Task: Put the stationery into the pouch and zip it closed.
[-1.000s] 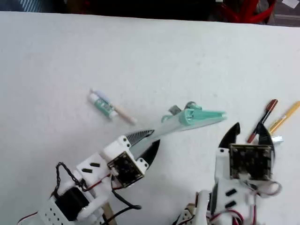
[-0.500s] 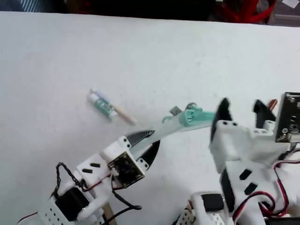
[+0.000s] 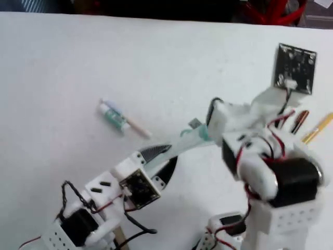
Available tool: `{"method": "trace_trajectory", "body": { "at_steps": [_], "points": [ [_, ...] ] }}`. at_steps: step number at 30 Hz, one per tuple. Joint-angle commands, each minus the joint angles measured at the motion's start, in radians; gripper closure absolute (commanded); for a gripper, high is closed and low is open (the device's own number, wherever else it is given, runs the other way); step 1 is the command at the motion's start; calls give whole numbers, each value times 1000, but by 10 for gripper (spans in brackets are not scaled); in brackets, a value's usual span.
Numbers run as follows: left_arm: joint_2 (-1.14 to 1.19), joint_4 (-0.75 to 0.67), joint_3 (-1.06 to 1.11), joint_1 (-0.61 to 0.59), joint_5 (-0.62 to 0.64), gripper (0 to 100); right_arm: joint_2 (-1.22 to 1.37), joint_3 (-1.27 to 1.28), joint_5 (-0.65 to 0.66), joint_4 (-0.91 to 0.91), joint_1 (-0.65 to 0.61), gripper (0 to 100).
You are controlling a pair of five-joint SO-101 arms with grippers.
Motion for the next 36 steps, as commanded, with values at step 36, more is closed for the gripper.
{"method": "trace_trajectory", "body": {
  "at_steps": [36],
  "points": [
    [10,-6,11,-84,-6,976,53,155,83,-5,-177,918]
  ]
}}
